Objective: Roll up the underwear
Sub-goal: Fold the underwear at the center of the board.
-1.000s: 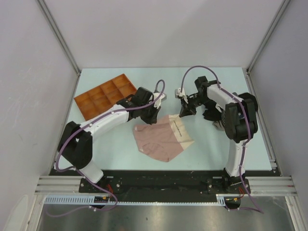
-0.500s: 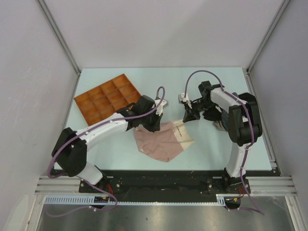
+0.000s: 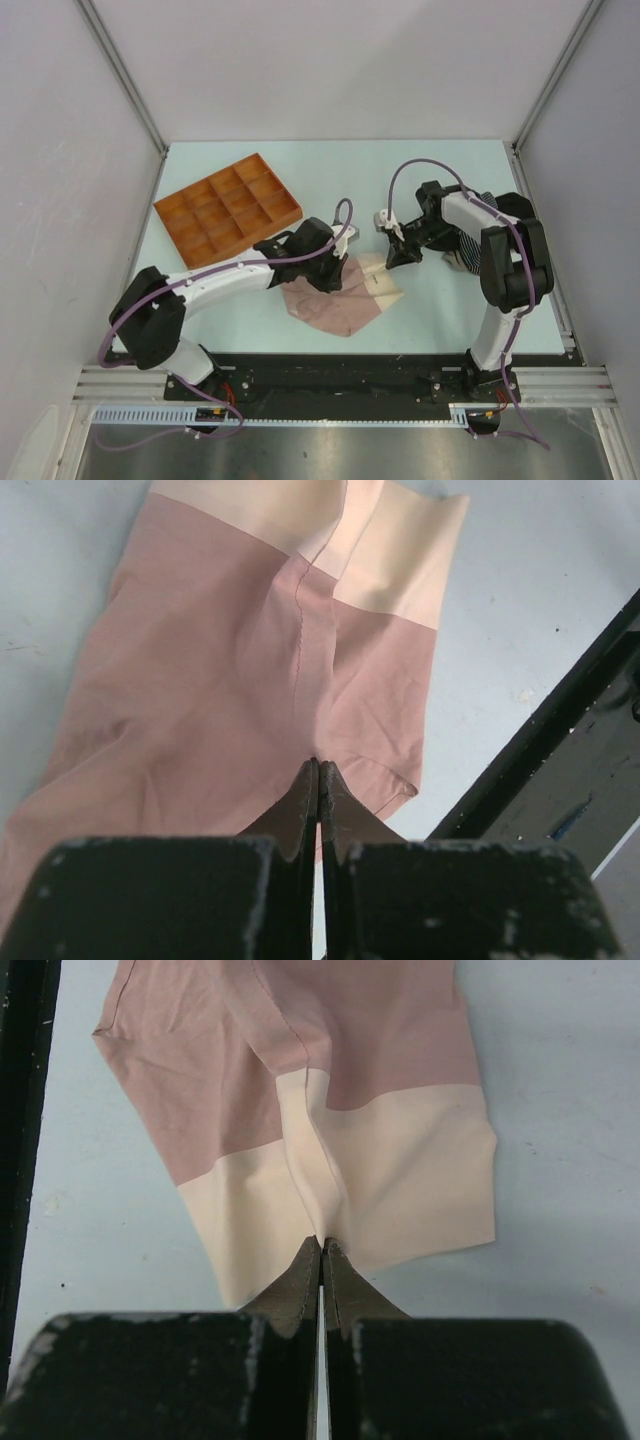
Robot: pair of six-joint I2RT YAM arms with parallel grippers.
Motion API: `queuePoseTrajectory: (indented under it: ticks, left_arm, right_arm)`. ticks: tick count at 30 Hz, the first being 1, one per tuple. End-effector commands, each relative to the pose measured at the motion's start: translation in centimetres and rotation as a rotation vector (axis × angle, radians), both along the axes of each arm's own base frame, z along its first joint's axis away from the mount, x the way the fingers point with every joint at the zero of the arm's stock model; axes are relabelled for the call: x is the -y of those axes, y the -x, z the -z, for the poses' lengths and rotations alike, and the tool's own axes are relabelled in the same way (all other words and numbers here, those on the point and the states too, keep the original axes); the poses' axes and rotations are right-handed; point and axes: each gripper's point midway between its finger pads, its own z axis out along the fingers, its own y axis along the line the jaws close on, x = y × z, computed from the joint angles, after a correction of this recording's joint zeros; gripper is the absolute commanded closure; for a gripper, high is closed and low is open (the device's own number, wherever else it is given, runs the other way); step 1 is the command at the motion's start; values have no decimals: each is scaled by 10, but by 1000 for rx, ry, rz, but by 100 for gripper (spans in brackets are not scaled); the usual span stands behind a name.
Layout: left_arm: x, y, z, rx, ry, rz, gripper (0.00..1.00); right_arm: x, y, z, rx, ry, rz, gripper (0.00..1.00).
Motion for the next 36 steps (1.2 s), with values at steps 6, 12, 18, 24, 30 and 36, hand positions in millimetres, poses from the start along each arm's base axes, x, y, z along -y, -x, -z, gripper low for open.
queuePoseTrajectory:
  ticks: [6, 12, 18, 24, 30, 36]
  left_arm:
    - [14, 15, -13, 11, 70, -4, 99]
    - [17, 24, -7, -5, 75, 3, 100]
    - [22, 32, -2, -25, 84, 12, 100]
    - [30, 36, 2, -39, 87, 29, 100]
    - [35, 42, 7, -57, 85, 45, 100]
    - [39, 51, 13, -73, 83, 60, 100]
  right_arm:
    - [11, 13, -7, 72, 7, -46, 100]
    - [15, 23, -1, 57, 15, -58, 100]
    - [17, 28, 3, 52, 21, -62, 100]
    - [21, 29, 10, 51, 42, -57, 100]
    - [23, 30, 13, 60, 55, -58, 100]
    - [26, 33, 14, 59, 65, -60, 99]
